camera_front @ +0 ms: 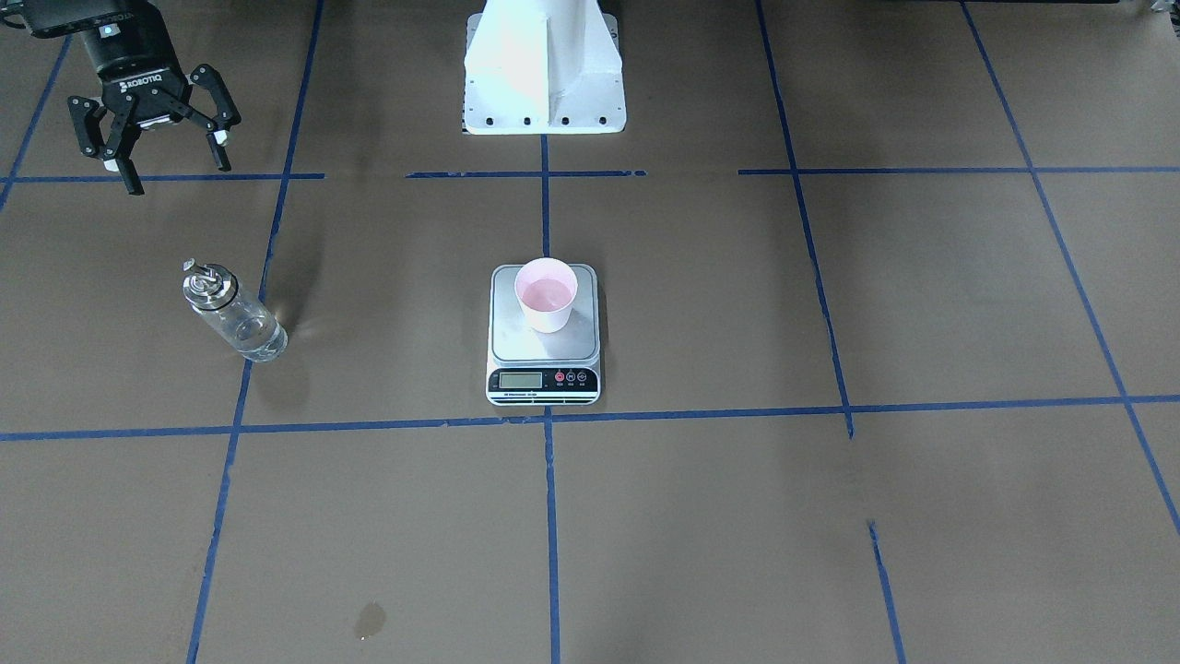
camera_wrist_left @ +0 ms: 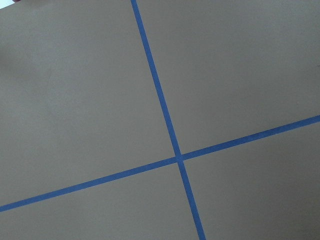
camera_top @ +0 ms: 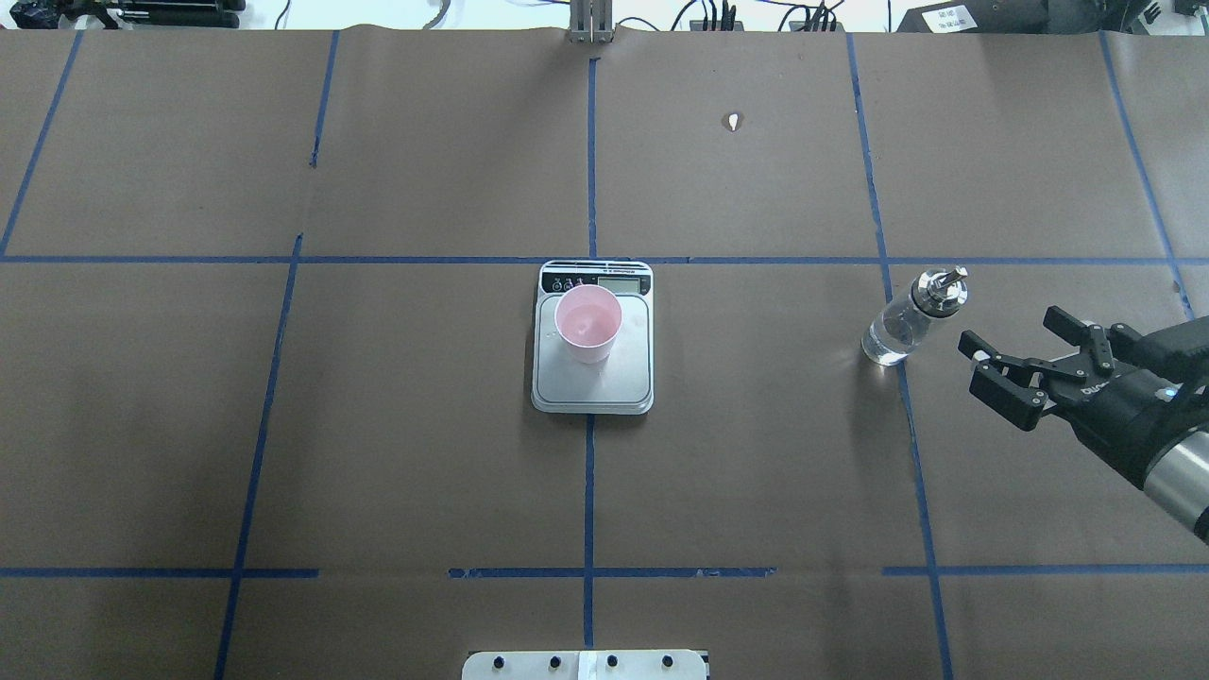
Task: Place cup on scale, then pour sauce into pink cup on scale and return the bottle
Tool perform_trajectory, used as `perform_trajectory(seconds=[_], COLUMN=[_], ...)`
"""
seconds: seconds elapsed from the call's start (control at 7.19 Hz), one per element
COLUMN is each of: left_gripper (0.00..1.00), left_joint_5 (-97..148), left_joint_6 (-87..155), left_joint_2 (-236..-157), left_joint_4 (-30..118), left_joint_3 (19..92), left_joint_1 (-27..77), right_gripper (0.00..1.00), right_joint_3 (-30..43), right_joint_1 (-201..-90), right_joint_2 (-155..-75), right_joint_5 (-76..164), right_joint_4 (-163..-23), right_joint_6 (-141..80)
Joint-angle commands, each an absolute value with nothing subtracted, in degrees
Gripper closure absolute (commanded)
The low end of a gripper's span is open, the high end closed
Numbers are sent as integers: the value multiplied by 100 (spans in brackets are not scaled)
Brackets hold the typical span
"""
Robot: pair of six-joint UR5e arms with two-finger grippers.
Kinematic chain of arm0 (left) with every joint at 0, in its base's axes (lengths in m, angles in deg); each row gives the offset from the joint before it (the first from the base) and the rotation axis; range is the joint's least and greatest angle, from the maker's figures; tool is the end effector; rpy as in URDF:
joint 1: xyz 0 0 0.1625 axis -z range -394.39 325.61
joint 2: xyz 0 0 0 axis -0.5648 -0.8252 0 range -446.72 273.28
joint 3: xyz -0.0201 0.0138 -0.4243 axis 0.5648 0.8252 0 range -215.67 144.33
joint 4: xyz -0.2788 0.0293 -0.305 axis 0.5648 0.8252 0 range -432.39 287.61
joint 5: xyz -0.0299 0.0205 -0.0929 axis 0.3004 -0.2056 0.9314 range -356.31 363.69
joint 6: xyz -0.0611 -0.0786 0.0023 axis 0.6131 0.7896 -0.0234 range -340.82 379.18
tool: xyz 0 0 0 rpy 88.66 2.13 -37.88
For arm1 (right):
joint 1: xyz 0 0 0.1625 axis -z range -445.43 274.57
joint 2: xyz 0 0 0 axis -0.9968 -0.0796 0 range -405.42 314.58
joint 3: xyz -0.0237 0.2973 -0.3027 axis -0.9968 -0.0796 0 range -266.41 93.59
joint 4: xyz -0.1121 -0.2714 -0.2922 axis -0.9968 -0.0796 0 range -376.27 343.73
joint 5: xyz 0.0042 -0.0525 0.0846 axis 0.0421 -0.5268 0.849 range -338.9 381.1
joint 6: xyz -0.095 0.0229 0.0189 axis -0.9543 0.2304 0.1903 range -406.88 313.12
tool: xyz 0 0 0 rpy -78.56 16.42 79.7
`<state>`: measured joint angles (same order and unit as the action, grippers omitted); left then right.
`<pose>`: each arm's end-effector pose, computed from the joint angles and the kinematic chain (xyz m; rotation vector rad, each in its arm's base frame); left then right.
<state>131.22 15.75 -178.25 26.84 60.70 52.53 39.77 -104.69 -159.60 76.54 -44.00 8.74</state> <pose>-0.0446 -0.5217 0.5795 0.2908 0.6501 0.2066 -0.2353 -0.2832 0.3949 1.0194 -0.8813 0.1677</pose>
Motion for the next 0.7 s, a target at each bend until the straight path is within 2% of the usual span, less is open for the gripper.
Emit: perform_trajectory(seconds=[0.0,0.28,0.42,0.56], left_gripper=[0,0,0,0], left_joint_5=[13122,13122,13122,13122], left_joint_6=[1575,1575,1575,1575], left_joint_2=[-17803,-17803,-17803,-17803], left_joint_4=[2684,2684,2684,2684], left_joint_3=[6136,6171,6197,6206], left_joint_1=[5253,5253,5253,5253], right_gripper=[0,0,0,0], right_joint_3=[3937,3474,3079,2831], right_joint_1=[-11823,-13771,-14982,-15725], right_joint_2=[-15907,-15610,-15164,-14872], right_joint_5=[9405,11836,13319,14326], right_joint_4=[-4457,-4483,-4797,-5139], right_joint_6=[518,201,-106,-257])
